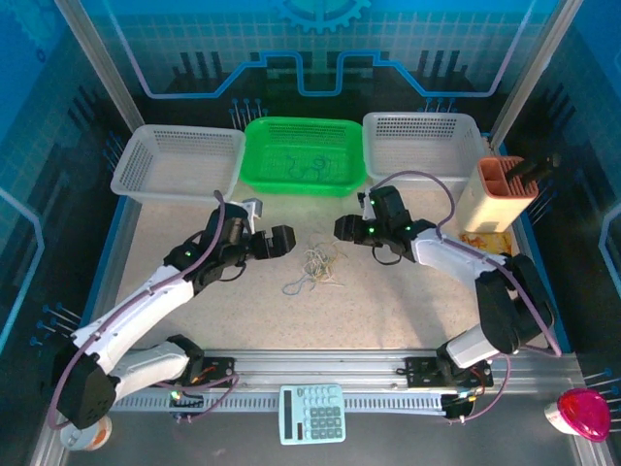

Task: Untangle the cables

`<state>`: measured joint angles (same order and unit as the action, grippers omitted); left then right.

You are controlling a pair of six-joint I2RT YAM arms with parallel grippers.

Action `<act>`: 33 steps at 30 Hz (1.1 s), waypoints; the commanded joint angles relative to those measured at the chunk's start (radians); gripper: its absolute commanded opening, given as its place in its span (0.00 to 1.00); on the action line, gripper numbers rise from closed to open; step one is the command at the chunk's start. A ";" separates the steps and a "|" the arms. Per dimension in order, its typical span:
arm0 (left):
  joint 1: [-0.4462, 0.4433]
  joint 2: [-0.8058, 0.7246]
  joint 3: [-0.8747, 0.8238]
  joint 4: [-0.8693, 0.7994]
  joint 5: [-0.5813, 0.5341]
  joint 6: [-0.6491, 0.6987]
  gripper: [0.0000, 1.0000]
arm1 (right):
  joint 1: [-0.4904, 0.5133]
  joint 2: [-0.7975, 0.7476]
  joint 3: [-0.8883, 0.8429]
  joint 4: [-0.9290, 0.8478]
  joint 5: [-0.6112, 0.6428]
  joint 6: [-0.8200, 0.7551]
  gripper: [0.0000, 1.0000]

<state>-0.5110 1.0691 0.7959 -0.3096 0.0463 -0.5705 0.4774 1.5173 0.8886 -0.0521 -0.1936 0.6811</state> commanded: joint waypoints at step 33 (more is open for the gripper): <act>-0.014 0.012 0.013 0.004 0.002 0.020 0.99 | 0.013 0.201 -0.067 0.271 -0.106 0.166 0.00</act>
<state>-0.5156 1.0794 0.7959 -0.3092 0.0463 -0.5701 0.4782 1.7302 0.8291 0.2111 -0.2779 0.8577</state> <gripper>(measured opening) 0.992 0.054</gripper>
